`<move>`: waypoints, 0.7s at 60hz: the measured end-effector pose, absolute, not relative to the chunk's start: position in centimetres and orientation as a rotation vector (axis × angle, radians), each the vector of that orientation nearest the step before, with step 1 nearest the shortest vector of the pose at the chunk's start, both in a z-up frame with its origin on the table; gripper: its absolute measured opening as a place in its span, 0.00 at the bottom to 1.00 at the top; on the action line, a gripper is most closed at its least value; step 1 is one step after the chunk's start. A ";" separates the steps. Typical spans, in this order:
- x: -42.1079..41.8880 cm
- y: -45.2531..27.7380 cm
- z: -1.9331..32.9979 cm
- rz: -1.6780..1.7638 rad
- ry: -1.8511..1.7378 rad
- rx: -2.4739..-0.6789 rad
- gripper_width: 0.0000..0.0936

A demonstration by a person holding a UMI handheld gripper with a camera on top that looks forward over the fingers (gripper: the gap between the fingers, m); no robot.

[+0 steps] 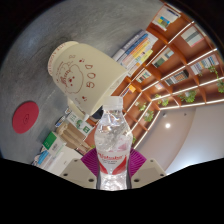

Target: Pour water

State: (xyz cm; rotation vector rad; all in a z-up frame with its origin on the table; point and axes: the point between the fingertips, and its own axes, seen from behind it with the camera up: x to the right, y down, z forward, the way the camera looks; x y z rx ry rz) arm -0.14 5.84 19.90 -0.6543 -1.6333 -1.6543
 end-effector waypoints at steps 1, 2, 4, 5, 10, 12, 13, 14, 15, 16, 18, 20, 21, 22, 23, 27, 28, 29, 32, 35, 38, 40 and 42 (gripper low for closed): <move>-0.2 5.8 19.9 -1.644 -1.627 -0.662 0.40; -0.1 5.7 19.9 -1.630 -1.619 -0.676 0.40; 0.0 5.5 19.9 -1.585 -1.593 -0.727 0.40; 0.1 5.3 19.8 -1.552 -1.578 -0.762 0.40; 1.0 4.7 19.6 -1.357 -1.456 -0.970 0.40; 1.3 4.4 19.7 -1.280 -1.398 -1.041 0.40; 1.5 4.3 19.7 -1.239 -1.368 -1.074 0.40; 1.6 4.2 19.7 -1.196 -1.337 -1.106 0.40; 1.7 3.9 19.8 -1.164 -1.301 -1.135 0.40; 1.8 3.8 19.7 -1.130 -1.266 -1.164 0.40; 2.5 3.9 19.8 -1.046 -1.208 -1.223 0.40; 2.9 3.8 19.8 -0.966 -1.138 -1.276 0.40; 3.1 3.8 19.8 -0.921 -1.100 -1.302 0.40; 3.3 3.7 19.8 -0.874 -1.062 -1.329 0.40; 3.3 3.5 19.7 -0.832 -1.024 -1.359 0.40; 3.7 3.5 18.8 -0.595 -0.872 -1.465 0.40; 3.6 3.5 18.6 -0.533 -0.835 -1.489 0.40; 3.6 3.5 18.3 -0.472 -0.798 -1.515 0.40; 3.5 3.3 17.0 -0.298 -0.690 -1.595 0.40; 3.4 3.8 15.4 -0.145 -0.595 -1.639 0.40; 3.8 3.8 14.4 -0.042 -0.518 -1.666 0.40; 3.8 3.8 14.0 0.020 -0.474 -1.676 0.40; 3.2 3.9 13.4 0.068 -0.423 -1.679 0.40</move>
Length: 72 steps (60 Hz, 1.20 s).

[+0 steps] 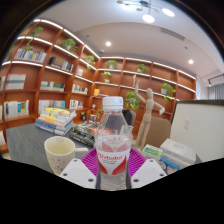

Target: Pour water

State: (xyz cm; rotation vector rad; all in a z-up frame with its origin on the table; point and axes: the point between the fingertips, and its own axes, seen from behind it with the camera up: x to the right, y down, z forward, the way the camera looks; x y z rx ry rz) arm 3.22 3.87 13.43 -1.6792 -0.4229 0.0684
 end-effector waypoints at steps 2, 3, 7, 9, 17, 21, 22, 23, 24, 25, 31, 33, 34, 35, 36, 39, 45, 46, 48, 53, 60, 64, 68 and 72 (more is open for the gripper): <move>3.6 4.1 12.7 0.115 -0.394 -1.682 0.40; 3.6 4.0 12.5 0.135 -0.379 -1.683 0.40; 3.8 4.2 11.8 0.204 -0.315 -1.685 0.40; 3.6 4.4 11.5 0.226 -0.291 -1.684 0.40; 4.2 4.8 10.9 0.244 -0.256 -1.656 0.40; 4.4 4.8 10.8 0.258 -0.227 -1.668 0.40; 4.4 4.9 10.7 0.256 -0.231 -1.669 0.40; 4.3 4.9 10.7 0.251 -0.236 -1.670 0.40; 4.3 4.9 10.7 0.246 -0.240 -1.669 0.40; 4.3 4.9 10.8 0.242 -0.244 -1.669 0.40; 4.1 4.8 10.8 0.226 -0.244 -1.662 0.45; 4.2 4.8 10.8 0.223 -0.236 -1.662 0.49; 4.3 4.8 10.8 0.219 -0.234 -1.662 0.51; 4.3 4.8 10.9 0.216 -0.234 -1.661 0.53; 4.3 4.8 10.9 0.215 -0.235 -1.662 0.54; 4.3 4.6 10.9 0.204 -0.238 -1.668 0.58; 5.2 3.7 9.9 0.151 -0.248 -1.721 0.79; 5.3 3.4 9.8 0.145 -0.252 -1.724 0.83; 5.4 2.7 9.8 0.137 -0.257 -1.725 0.90; 5.9 0.5 10.0 0.123 -0.243 -1.722 0.92; 7.2 -2.4 11.0 0.085 -0.193 -1.720 0.92; 8.2 -3.8 11.7 0.047 -0.158 -1.712 0.92; 9.2 -5.2 12.6 0.018 -0.117 -1.712 0.93; 10.1 -6.6 13.6 0.011 -0.083 -1.709 0.93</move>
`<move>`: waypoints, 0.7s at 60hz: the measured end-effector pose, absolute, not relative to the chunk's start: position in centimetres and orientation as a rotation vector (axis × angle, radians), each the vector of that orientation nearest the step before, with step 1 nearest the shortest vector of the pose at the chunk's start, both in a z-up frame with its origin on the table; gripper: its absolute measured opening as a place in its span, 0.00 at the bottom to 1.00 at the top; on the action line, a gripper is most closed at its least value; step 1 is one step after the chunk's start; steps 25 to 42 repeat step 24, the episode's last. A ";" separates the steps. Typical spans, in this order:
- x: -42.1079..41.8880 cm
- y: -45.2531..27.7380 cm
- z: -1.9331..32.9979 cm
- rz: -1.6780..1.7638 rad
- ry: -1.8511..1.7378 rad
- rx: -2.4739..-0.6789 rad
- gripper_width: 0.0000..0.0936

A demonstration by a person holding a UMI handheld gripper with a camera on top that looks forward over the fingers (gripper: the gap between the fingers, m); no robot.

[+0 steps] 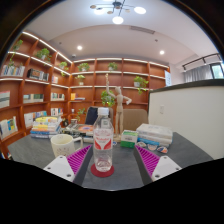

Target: Pour water

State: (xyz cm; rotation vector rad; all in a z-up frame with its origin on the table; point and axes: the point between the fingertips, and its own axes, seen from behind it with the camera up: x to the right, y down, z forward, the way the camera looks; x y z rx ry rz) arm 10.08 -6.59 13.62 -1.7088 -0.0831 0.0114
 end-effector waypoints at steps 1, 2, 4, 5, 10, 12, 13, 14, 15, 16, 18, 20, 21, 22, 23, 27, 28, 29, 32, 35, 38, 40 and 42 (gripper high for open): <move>10.2 -6.9 13.9 0.015 -0.076 -1.707 0.93; 10.2 -7.1 14.1 0.020 -0.070 -1.707 0.93; 10.4 -7.6 14.5 0.029 -0.062 -1.703 0.93; 10.4 -7.9 14.7 0.032 -0.058 -1.702 0.93; 11.0 -9.1 15.5 0.022 -0.047 -1.704 0.92; 11.1 -9.4 15.8 0.021 -0.044 -1.702 0.92; 11.2 -9.6 16.0 0.019 -0.042 -1.700 0.93; 11.3 -9.8 16.1 0.016 -0.040 -1.697 0.92; 11.4 -10.0 16.4 0.015 -0.036 -1.693 0.93; 11.5 -10.1 16.6 0.014 -0.032 -1.688 0.93; 11.7 -10.3 17.1 0.010 -0.023 -1.673 0.92; 11.8 -10.5 17.8 0.004 -0.020 -1.653 0.92; 11.8 -10.5 18.0 0.003 -0.018 -1.646 0.92; 11.8 -10.5 18.2 0.003 -0.015 -1.642 0.92; 11.8 -10.6 18.4 0.004 -0.013 -1.638 0.92; 11.8 -10.6 18.5 0.006 -0.012 -1.632 0.92; 11.8 -10.6 18.5 0.006 -0.012 -1.632 0.92; 11.8 -10.6 18.5 0.006 -0.012 -1.632 0.92; 11.8 -10.6 18.5 0.006 -0.012 -1.632 0.92; 11.8 -10.6 18.5 0.006 -0.012 -1.632 0.92; 11.8 -10.6 18.5 0.006 -0.012 -1.632 0.92; 11.8 -10.6 18.5 0.006 -0.012 -1.632 0.92; 11.8 -10.6 18.5 0.006 -0.012 -1.632 0.92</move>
